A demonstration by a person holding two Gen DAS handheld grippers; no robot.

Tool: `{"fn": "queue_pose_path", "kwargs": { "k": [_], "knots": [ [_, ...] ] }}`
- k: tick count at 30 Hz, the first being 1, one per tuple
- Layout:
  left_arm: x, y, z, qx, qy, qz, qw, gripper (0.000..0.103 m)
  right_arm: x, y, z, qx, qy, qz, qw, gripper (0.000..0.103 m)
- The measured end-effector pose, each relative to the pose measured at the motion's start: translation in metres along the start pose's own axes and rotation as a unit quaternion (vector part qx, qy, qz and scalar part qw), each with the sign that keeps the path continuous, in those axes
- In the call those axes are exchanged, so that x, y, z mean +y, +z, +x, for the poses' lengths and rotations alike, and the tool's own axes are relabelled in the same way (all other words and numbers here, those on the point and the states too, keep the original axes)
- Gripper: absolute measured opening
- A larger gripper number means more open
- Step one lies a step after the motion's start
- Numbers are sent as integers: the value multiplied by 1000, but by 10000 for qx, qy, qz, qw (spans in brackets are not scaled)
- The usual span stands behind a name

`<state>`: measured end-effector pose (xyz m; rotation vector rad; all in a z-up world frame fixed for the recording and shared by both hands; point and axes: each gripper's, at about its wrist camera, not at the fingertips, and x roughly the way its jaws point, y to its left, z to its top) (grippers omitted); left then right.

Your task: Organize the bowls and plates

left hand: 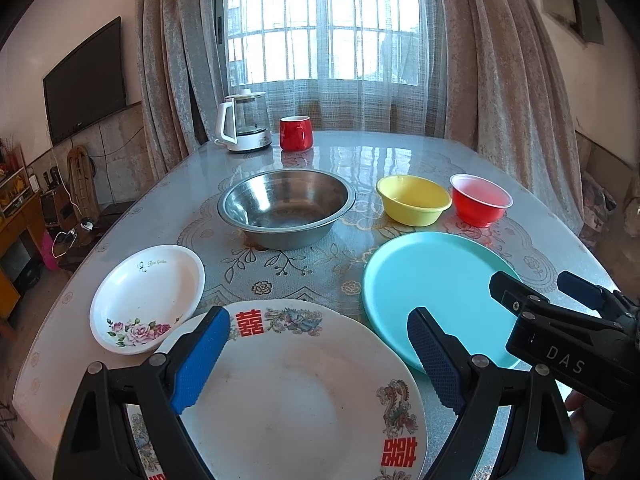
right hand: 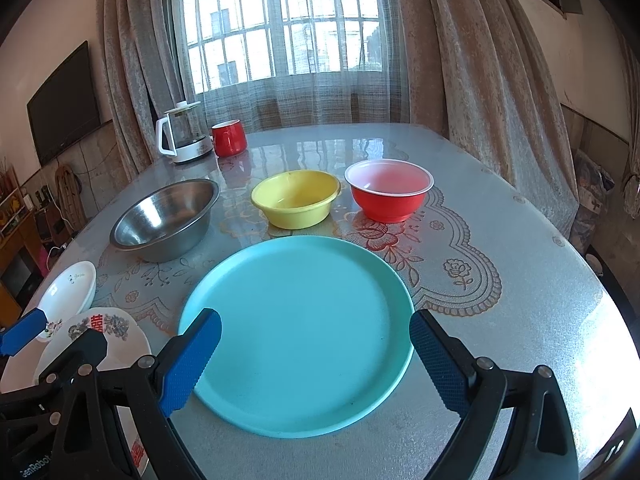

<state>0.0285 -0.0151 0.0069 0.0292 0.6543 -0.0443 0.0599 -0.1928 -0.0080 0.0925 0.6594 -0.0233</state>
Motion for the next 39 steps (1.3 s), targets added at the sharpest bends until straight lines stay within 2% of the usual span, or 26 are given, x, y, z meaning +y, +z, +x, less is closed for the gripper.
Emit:
{"fn": "queue_pose_path", "kwargs": {
  "k": [4,6,8,9,10,11,13,17,23,27,32,39],
  "knots": [
    [4,12,6,183,-163,15,9997,91,-18,4,5,141,142,197,9996,88],
    [7,21,10,252,-248,-18,9994,87,-32,7,9,212,152,354,9990,80],
    [5,31,17,387,-329,97,9987,80,-46,9,13,308,199,550,9978,66],
    [4,36,21,465,-375,149,9981,70,-53,11,16,363,194,625,9972,63],
    [2,40,26,554,-454,197,9972,58,-59,11,20,439,183,663,9967,54],
    [-1,44,33,679,-569,239,9958,52,-64,12,24,537,166,699,9960,46],
    [-5,49,49,964,-811,243,9917,35,-74,12,32,703,161,777,9944,38],
    [-18,52,72,1241,-880,423,9874,31,-88,12,47,944,102,834,9920,32],
    [-28,48,110,1784,-932,526,9781,21,-91,9,62,1159,176,805,9898,31],
    [-36,47,121,1901,-981,701,9743,21,-89,9,69,1250,200,741,9892,27],
    [-40,46,136,2061,-968,817,9703,19,-90,9,78,1361,257,730,9877,12],
    [-46,48,148,2122,-1026,1032,9663,18,-92,10,80,1355,210,691,9881,8]
  ]
}}
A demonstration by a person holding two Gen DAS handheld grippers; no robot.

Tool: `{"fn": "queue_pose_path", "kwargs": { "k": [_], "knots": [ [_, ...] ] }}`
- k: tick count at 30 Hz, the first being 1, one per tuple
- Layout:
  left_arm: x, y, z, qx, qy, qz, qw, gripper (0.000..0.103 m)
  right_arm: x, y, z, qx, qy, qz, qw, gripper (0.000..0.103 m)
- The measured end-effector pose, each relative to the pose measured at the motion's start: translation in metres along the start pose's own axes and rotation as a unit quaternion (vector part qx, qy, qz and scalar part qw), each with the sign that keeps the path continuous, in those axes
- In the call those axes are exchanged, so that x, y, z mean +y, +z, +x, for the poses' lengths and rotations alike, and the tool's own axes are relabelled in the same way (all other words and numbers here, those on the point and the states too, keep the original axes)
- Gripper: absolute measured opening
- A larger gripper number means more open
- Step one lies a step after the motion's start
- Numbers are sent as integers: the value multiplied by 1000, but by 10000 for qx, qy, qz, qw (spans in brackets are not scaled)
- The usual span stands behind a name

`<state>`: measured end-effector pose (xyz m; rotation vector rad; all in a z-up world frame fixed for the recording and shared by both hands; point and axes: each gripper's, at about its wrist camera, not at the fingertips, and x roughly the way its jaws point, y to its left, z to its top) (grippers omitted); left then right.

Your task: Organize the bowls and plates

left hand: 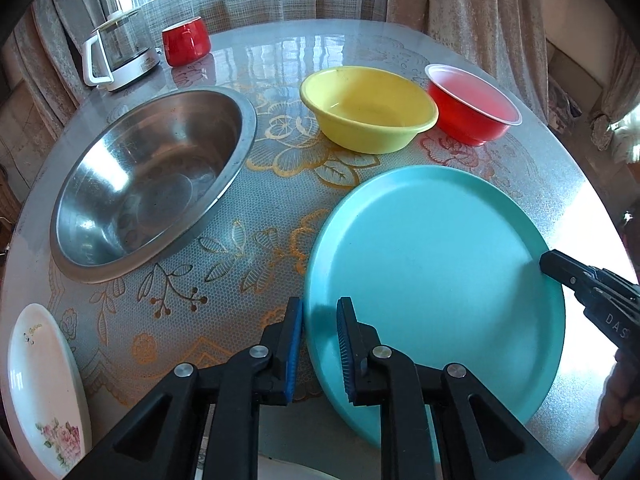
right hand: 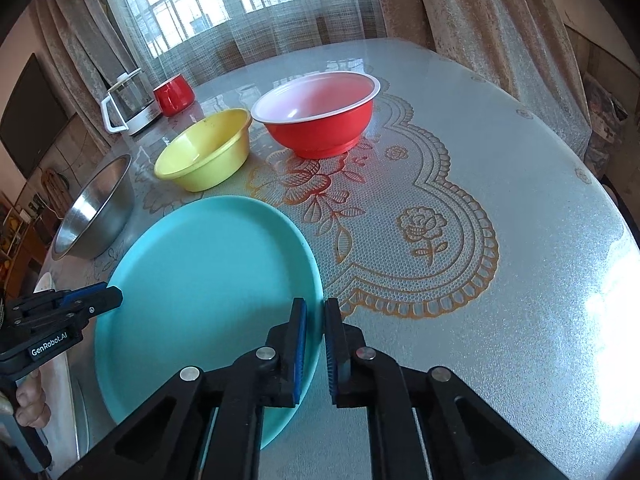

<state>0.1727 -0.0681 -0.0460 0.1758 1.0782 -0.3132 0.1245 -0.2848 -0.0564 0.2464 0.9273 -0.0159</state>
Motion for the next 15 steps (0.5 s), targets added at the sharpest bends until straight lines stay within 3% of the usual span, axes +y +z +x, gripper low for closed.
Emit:
{"fn": "queue_pose_path", "kwargs": {
  "k": [12,15],
  "knots": [
    [-29,-1,-1,-14,-181,245,9995,18,-20,1,-8,13,-454,130,9989,9],
    [-31,-1,2,-71,-124,209,9997,18,-27,1,-9,79,-289,251,9992,10]
  ]
}}
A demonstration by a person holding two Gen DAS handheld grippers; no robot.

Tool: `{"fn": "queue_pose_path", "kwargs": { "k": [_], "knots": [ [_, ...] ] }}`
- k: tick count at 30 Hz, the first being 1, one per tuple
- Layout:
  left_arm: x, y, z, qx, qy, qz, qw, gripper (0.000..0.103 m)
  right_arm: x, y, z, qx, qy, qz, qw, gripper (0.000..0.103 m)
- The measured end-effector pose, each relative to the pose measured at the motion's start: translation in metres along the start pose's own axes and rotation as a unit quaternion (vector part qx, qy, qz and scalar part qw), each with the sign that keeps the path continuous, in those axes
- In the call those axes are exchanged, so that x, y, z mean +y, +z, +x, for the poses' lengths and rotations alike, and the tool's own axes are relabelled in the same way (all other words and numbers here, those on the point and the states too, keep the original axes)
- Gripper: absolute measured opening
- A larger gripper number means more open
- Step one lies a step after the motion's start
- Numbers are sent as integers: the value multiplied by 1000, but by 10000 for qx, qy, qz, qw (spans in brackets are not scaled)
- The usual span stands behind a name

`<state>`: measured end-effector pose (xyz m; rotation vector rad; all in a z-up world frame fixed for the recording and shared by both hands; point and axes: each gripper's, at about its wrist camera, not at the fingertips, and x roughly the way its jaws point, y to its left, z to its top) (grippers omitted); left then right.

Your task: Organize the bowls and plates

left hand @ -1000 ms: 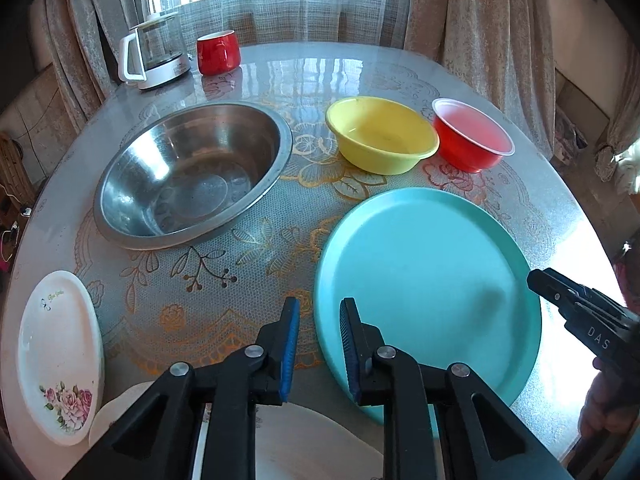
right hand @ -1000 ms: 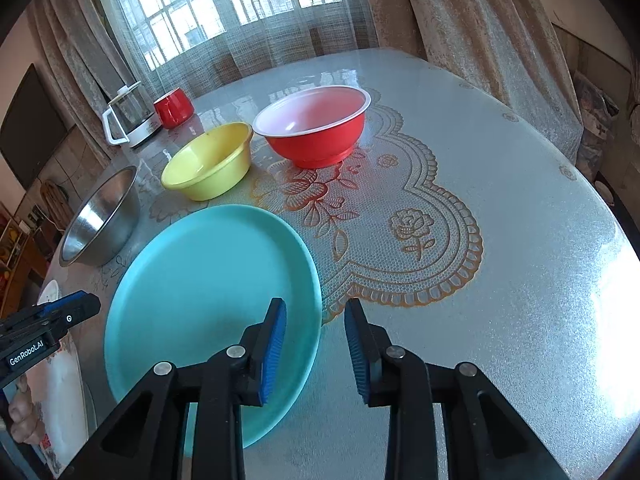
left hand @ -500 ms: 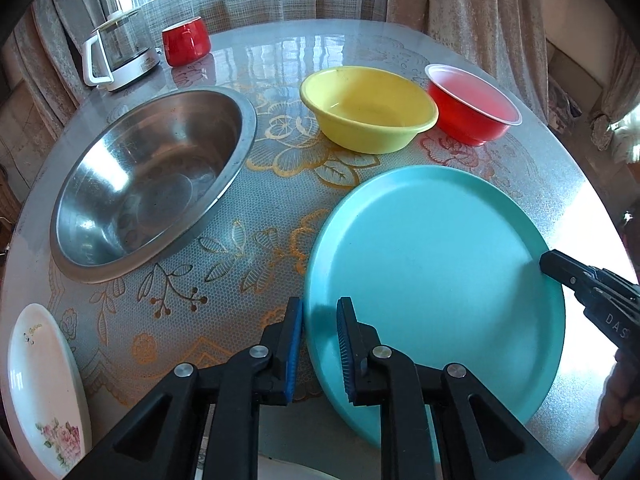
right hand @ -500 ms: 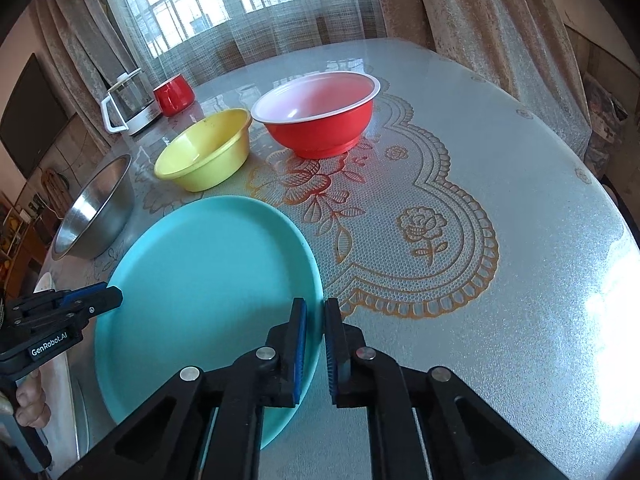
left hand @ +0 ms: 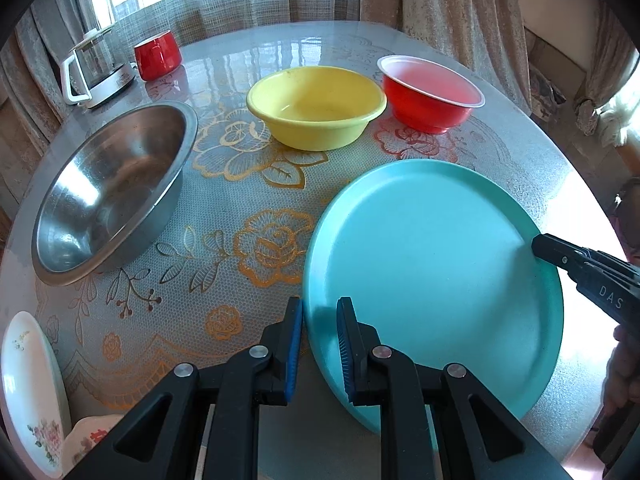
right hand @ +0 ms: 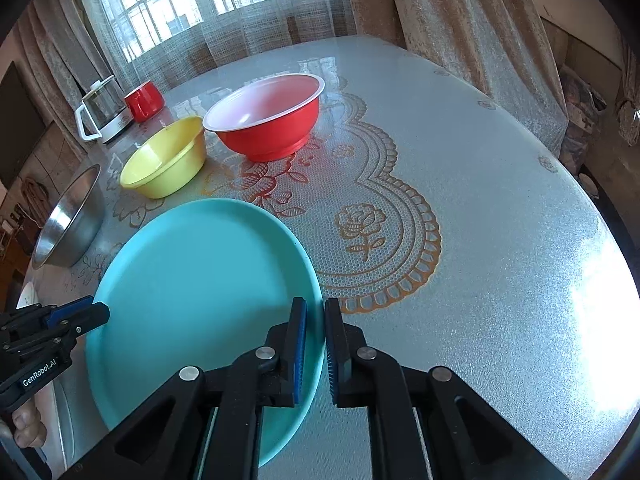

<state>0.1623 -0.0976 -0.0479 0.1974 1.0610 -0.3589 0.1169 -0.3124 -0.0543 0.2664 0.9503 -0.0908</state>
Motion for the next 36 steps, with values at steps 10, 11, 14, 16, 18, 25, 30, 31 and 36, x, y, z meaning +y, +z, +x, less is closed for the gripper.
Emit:
{"fn": "queue_pose_path", "kwargs": {
  "k": [10,11,14,16,18,25,30,31,36],
  "knots": [
    [25,-9,-56,-775,135,-517,9956,18,13,7,-24,-491,-157,-121,9986,35],
    [32,-11,-63,-867,152,-613,9942,18,17,9,-28,-555,-88,-144,9983,35],
    [57,-21,-85,-1112,142,-905,9896,18,39,15,-35,-524,588,-286,9965,35],
    [78,-31,-97,-1249,188,-1094,9859,18,66,15,-36,-396,1113,-548,9915,35],
    [102,-45,-110,-1392,257,-1310,9812,18,97,13,-34,-194,1699,-800,9820,35],
    [195,-106,-138,-1622,768,-2258,9575,18,221,-1,-10,861,3095,-1443,9359,28],
    [251,-151,-142,-1628,1071,-2922,9363,18,292,-7,14,1345,3245,-1595,9226,26],
    [261,-159,-141,-1601,1067,-3054,9326,18,303,-8,21,1444,3236,-1644,9205,26],
    [293,-186,-136,-1618,875,-3467,9198,23,339,-13,53,1655,2877,-1593,9298,26]
  ]
}}
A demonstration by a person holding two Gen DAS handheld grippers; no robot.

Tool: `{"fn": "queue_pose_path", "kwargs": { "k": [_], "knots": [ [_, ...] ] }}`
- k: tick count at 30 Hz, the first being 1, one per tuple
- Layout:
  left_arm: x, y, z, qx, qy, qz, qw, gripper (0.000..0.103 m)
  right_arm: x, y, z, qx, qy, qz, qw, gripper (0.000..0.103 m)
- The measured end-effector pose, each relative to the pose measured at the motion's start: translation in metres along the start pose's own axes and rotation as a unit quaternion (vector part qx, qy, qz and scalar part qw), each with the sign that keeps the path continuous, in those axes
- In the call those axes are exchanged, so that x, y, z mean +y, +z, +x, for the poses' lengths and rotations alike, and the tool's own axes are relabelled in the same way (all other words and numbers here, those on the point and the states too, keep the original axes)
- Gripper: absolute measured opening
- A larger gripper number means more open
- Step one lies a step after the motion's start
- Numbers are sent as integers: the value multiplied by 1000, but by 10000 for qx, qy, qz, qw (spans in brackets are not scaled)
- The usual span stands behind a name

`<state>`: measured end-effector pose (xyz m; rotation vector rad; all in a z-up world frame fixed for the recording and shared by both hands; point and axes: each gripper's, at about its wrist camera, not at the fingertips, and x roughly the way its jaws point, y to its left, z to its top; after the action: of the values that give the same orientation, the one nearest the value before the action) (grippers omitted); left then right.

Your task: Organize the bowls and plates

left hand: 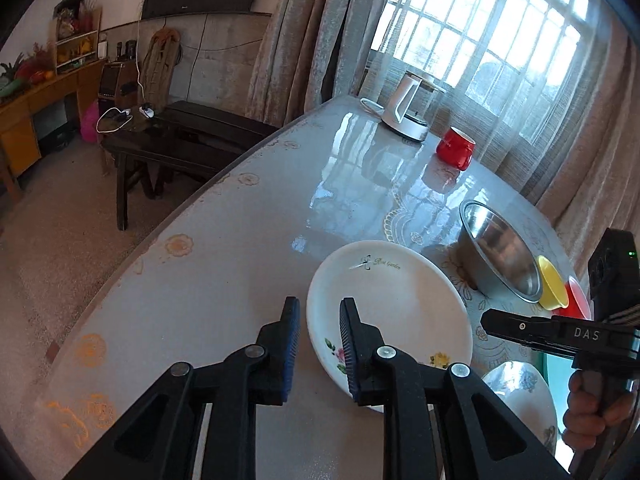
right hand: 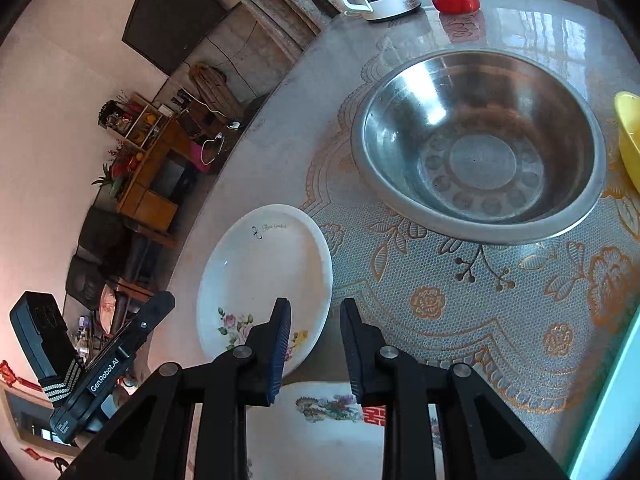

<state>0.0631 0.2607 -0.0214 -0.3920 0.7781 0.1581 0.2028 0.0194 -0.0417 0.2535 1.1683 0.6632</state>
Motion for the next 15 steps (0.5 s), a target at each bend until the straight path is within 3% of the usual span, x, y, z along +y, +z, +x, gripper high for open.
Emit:
{"fn": "queue_pose_path", "kwargs": {
  "k": [8,15],
  "knots": [
    [1,0,21,174,-364,212,9990,24,-3,9,29,142,-234,231,9994,19],
    [-8,1,47,379,-411,472,9973,23,7,12,42,246,-350,127,9990,13]
  ]
}}
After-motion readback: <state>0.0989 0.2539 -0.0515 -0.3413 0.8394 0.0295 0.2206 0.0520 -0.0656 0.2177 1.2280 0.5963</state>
